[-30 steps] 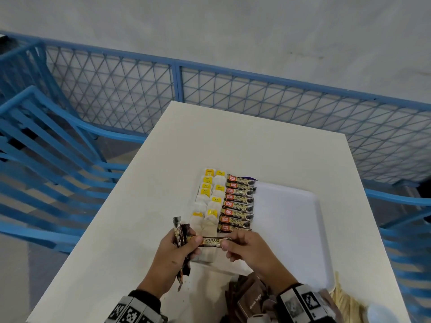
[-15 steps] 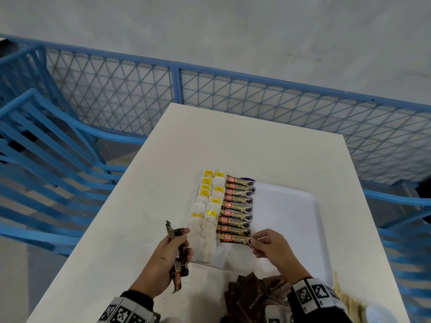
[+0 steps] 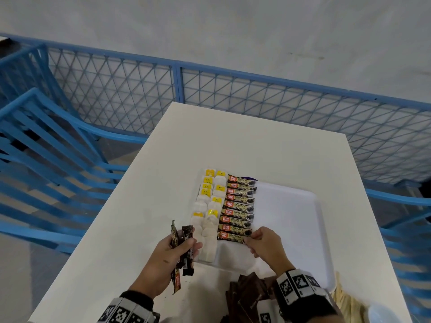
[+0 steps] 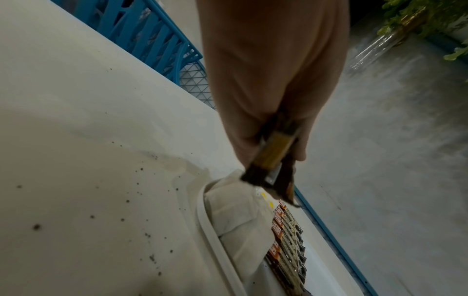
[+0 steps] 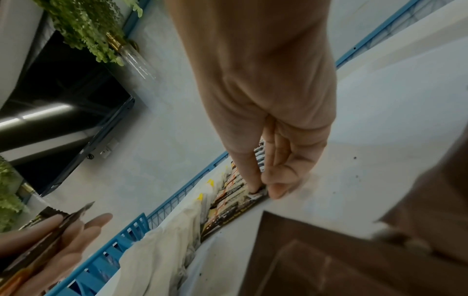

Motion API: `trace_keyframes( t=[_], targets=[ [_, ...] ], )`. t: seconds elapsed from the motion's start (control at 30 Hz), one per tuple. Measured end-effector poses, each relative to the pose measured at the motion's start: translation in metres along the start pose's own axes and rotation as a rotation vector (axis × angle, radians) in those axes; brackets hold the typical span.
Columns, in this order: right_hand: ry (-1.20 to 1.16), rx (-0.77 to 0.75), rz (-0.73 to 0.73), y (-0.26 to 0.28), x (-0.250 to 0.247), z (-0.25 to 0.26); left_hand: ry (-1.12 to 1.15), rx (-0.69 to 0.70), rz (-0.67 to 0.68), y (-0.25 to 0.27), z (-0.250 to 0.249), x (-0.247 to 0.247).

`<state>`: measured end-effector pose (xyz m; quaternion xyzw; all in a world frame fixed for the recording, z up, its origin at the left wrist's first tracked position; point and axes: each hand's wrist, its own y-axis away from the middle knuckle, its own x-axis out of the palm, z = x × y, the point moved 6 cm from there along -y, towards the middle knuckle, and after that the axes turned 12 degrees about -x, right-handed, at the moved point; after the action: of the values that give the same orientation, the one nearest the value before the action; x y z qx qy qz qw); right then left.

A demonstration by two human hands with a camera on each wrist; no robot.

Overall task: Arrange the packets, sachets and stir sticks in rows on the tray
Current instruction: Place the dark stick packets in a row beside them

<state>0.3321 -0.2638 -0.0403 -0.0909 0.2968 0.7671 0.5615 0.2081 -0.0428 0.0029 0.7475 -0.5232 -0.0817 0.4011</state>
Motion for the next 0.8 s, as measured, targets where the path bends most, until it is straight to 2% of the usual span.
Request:
trace_keyframes(
  t=[0.17,0.27,0.33,0.4,0.53,0.6,0.7,0.8],
  targets=[
    [0.110,-0.054,-0.026,0.003,-0.004,0.008,-0.075,0.003,-0.024,0.000,-0.001,0.000],
    [0.226,-0.203,-0.016,0.009,-0.001,0.029,-0.030,0.009,-0.008,0.000,-0.004,0.003],
    [0.205,-0.304,0.046,0.018,0.007,0.050,0.010,0.024,0.020,-0.001,-0.005,0.007],
    [0.152,-0.339,0.186,0.029,0.020,0.067,0.055,0.037,0.046,-0.001,-0.007,0.010],
    [0.012,-0.249,0.560,0.053,0.046,0.081,0.126,0.022,0.138,0.002,-0.007,0.018],
    [-0.069,-0.193,0.668,0.060,0.054,0.080,0.126,0.014,0.176,0.004,-0.006,0.020],
    [-0.149,-0.163,0.690,0.063,0.055,0.075,0.129,0.001,0.240,0.007,-0.007,0.023],
    [-0.332,-0.092,0.670,0.064,0.053,0.071,0.145,0.009,0.259,0.010,-0.008,0.023]
  ],
)
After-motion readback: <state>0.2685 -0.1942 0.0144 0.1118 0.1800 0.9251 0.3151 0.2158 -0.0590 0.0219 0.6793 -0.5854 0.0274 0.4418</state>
